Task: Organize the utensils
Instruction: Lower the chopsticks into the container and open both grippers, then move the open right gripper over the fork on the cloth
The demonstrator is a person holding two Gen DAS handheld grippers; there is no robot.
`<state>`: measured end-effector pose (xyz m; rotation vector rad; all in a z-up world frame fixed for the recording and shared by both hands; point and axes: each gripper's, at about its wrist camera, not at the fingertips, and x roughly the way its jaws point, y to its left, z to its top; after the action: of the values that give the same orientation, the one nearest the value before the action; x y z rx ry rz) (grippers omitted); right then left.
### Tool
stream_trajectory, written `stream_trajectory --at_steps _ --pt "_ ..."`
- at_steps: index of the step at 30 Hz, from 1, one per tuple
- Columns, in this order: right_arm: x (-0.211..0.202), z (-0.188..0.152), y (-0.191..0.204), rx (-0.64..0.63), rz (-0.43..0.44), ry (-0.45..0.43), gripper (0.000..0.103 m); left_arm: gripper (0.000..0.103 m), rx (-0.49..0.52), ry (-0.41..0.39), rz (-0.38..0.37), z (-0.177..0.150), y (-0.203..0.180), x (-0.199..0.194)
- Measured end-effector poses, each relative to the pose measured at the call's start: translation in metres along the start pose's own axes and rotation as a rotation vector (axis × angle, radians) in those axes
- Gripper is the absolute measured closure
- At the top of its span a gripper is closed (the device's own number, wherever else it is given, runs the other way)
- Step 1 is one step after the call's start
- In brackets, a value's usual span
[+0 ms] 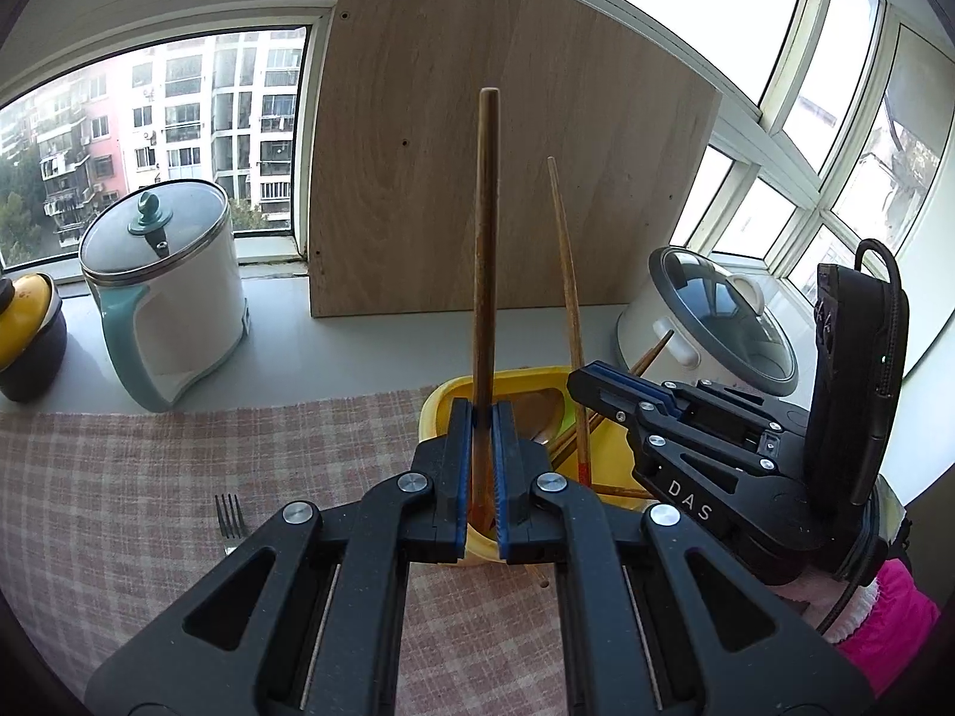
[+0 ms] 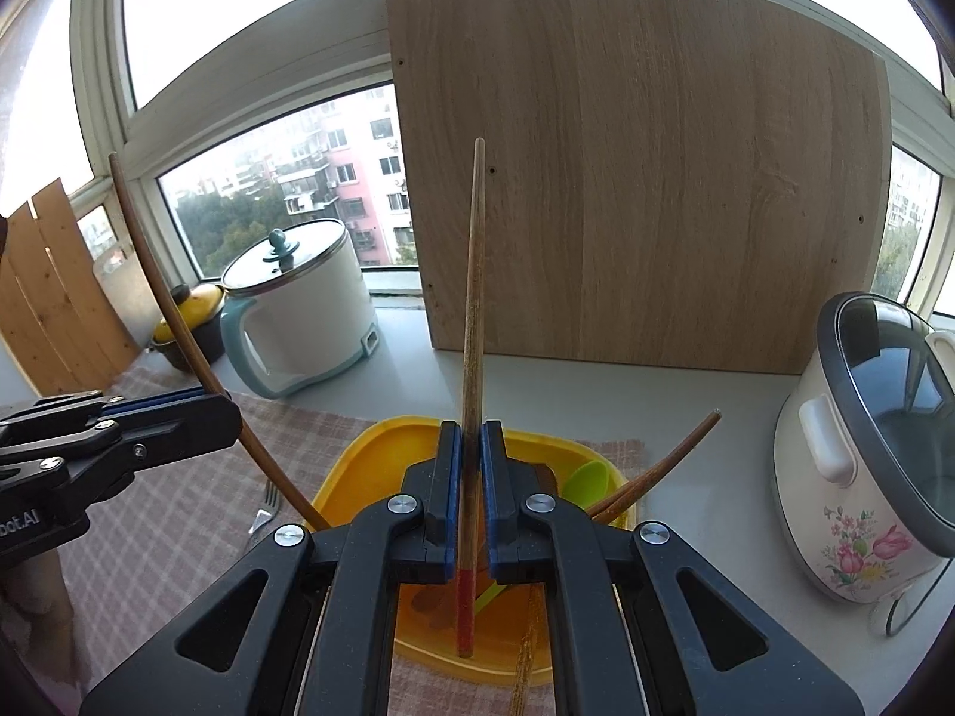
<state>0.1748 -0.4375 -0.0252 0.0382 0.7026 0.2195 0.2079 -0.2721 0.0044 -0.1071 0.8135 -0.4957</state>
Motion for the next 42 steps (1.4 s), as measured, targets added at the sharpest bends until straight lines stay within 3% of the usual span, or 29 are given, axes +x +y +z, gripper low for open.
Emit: stream_trajectory --at_steps 22,26,28,34,36,42 --pt "-0.012 -0.014 -0.008 0.038 -0.026 0.038 0.097 0.099 0.006 0.024 0.001 -0.008 -0.001 0.000" --pt "-0.016 -0.015 -0.009 0.051 -0.034 0.023 0.072 0.093 0.014 0.025 0.010 -0.011 0.000 -0.003" --pt "-0.018 -0.016 -0.008 0.054 -0.037 0.020 0.071 0.082 0.016 0.020 0.013 -0.012 0.001 -0.005" --pt "-0.023 -0.017 -0.005 0.060 -0.045 0.010 0.069 0.082 0.020 0.011 0.023 -0.014 0.005 -0.014" --pt "-0.025 -0.018 -0.004 0.064 -0.048 0.005 0.061 0.082 0.018 0.010 0.024 -0.016 0.008 -0.018" --pt "-0.032 -0.021 0.005 0.071 -0.063 -0.005 0.051 0.082 0.015 0.006 0.036 -0.021 0.019 -0.029"
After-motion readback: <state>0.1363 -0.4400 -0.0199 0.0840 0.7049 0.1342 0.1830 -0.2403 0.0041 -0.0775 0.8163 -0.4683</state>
